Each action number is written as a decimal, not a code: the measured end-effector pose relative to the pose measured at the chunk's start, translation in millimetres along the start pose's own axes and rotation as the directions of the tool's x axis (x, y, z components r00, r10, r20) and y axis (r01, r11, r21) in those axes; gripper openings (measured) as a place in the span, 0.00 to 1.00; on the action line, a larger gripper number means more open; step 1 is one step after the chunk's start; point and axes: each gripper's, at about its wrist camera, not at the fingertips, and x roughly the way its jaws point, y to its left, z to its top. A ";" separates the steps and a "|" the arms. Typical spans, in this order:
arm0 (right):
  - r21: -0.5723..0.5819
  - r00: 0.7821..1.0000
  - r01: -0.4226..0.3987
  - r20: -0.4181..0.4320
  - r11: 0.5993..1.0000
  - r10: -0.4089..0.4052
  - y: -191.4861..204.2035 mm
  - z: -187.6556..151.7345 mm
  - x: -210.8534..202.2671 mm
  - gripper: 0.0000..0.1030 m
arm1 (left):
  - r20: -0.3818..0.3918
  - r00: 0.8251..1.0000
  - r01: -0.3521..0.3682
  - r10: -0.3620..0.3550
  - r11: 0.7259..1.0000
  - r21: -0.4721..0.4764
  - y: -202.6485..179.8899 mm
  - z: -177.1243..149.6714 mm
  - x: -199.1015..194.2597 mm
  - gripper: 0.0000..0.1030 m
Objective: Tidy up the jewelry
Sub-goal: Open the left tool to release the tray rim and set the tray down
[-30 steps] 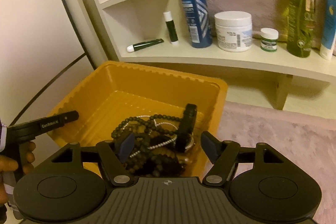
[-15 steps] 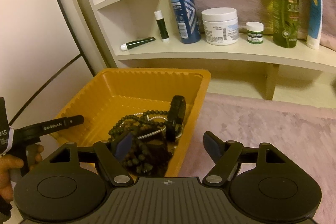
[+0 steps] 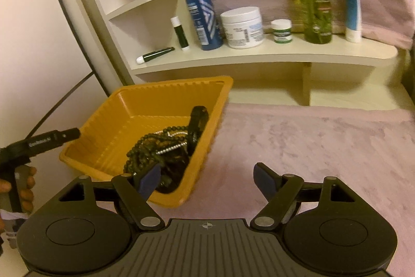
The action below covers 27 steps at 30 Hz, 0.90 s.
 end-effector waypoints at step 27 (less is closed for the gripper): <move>0.047 0.963 0.269 0.020 0.962 -0.270 -31.9 -40.7 -117.5 0.76 | -0.096 0.982 0.186 -0.165 0.940 0.287 -179.8 -30.8 -111.5 0.88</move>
